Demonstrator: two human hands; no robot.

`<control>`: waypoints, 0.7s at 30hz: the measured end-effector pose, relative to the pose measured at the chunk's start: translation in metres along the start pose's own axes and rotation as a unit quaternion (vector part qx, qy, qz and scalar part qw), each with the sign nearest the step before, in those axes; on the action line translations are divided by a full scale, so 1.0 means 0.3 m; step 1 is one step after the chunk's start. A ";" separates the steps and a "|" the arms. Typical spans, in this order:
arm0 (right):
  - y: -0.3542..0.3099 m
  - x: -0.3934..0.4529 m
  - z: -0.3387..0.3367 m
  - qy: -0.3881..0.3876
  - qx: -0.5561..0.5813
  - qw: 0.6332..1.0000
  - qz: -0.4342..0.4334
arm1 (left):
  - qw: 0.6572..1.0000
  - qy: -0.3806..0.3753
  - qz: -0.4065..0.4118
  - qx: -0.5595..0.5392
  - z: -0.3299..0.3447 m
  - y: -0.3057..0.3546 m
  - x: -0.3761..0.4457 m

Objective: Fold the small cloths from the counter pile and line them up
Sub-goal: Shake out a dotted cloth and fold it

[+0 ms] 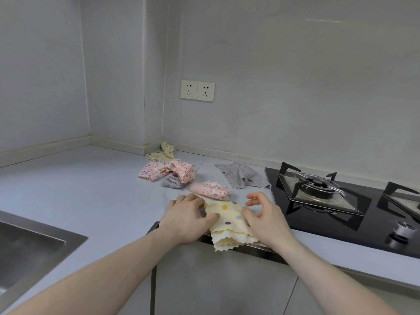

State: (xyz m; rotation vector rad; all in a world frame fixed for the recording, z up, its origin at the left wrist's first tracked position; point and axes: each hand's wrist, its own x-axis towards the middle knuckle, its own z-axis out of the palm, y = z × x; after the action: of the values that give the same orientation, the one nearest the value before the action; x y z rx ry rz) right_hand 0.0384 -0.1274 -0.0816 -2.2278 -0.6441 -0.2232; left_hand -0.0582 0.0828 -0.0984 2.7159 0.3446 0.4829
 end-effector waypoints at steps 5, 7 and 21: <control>-0.002 0.002 0.009 -0.042 0.005 0.998 0.045 | 0.997 -0.003 0.011 -0.072 -0.020 0.003 0.001; 0.006 0.003 0.009 -0.040 0.018 0.997 0.058 | 0.991 -0.009 0.005 -0.136 -0.020 0.004 -0.002; 0.036 0.016 -0.032 -0.089 0.181 0.979 0.021 | 0.930 -0.007 0.012 -0.368 -0.039 0.013 -0.005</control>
State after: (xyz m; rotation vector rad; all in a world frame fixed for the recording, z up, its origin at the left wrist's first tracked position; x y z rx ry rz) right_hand 0.0485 -0.1388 -0.0805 -1.9179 -0.6737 0.1105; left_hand -0.0633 0.0823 -0.0871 1.9902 0.0901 0.4776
